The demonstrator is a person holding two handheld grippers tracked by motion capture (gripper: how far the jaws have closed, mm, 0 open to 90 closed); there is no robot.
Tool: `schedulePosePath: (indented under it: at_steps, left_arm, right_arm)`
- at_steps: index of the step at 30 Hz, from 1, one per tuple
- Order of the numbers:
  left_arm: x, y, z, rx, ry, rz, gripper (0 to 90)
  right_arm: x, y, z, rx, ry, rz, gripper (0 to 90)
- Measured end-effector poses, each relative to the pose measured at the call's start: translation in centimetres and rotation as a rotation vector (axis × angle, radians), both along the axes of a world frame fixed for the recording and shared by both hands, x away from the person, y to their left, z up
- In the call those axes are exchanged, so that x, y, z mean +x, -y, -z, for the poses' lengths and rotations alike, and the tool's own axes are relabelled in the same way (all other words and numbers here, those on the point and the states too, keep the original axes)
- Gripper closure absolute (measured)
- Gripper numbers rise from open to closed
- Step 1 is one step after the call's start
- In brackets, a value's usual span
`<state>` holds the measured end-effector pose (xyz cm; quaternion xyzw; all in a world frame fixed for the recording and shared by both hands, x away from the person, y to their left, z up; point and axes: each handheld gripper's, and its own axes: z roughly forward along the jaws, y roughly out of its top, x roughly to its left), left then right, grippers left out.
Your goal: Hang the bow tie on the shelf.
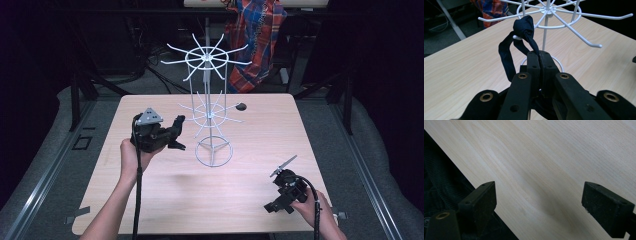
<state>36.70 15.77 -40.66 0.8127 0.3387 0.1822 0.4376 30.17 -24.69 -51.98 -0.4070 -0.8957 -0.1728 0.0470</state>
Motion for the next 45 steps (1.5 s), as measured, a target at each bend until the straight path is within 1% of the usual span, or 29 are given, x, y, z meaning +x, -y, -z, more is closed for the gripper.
schedulePosePath:
  at_steps: [3,6,7,8,13,14,17,20,24,25,29,32,36,38,40,41,45]
  left_arm:
    - [0.0,0.3,0.1,0.010,0.000,0.005,87.8]
    - [0.2,0.5,0.4,0.014,-0.006,0.012,87.9]
    - [0.3,0.7,0.4,0.015,-0.007,0.013,87.8]
    - [0.3,0.8,0.5,0.018,-0.006,0.013,87.8]
    - [0.3,1.3,0.7,0.026,0.001,0.022,88.0]
    - [0.4,1.4,0.8,0.022,0.004,0.022,88.0]
    - [0.5,1.6,0.9,0.033,-0.004,0.030,88.0]
    - [0.6,1.8,1.2,0.029,-0.009,0.031,88.0]
    - [0.7,2.3,1.5,0.045,-0.015,0.043,88.1]
    - [0.7,2.4,1.5,0.041,-0.016,0.043,88.1]
    - [0.6,2.7,1.4,0.040,0.011,0.040,88.1]
    - [0.7,2.8,1.3,0.034,0.011,0.044,88.1]
    - [0.9,3.1,1.5,0.038,-0.001,0.052,88.1]
    - [1.0,3.2,1.7,0.041,0.001,0.052,88.0]
    - [1.1,3.3,1.8,0.050,-0.009,0.051,88.0]
    - [1.1,3.4,1.8,0.050,-0.021,0.051,88.0]
    - [1.2,3.4,2.1,0.057,-0.027,0.033,87.8]
  right_arm:
    - [0.0,0.0,0.0,-0.012,0.000,-0.005,12.3]
    - [0.0,0.0,-0.1,-0.013,0.002,-0.008,12.3]
    - [0.0,0.0,0.0,-0.002,0.003,0.000,12.3]
    - [0.0,0.1,-0.1,-0.014,0.005,-0.006,12.3]
    - [0.0,0.0,0.0,-0.004,0.000,-0.002,12.3]
    - [0.0,0.0,0.0,-0.003,0.001,-0.003,12.3]
    - [0.0,0.0,0.0,-0.002,-0.002,0.000,12.3]
    - [0.0,0.0,0.0,-0.002,-0.003,0.000,12.3]
    - [0.0,0.0,0.0,-0.003,-0.002,-0.001,12.3]
    - [0.0,0.0,0.0,-0.003,-0.003,0.002,12.3]
    - [0.0,0.0,0.0,-0.003,0.000,-0.001,12.3]
    - [0.0,0.0,0.0,-0.004,-0.001,0.000,12.3]
    - [0.0,0.0,0.0,-0.003,-0.002,0.000,12.3]
    - [0.0,0.0,0.0,-0.002,-0.003,0.003,12.3]
    - [0.0,0.0,0.0,-0.003,-0.003,-0.001,12.3]
    - [0.0,0.0,0.0,-0.003,-0.003,-0.001,12.3]
    - [0.0,0.0,0.0,-0.002,-0.003,-0.002,12.3]
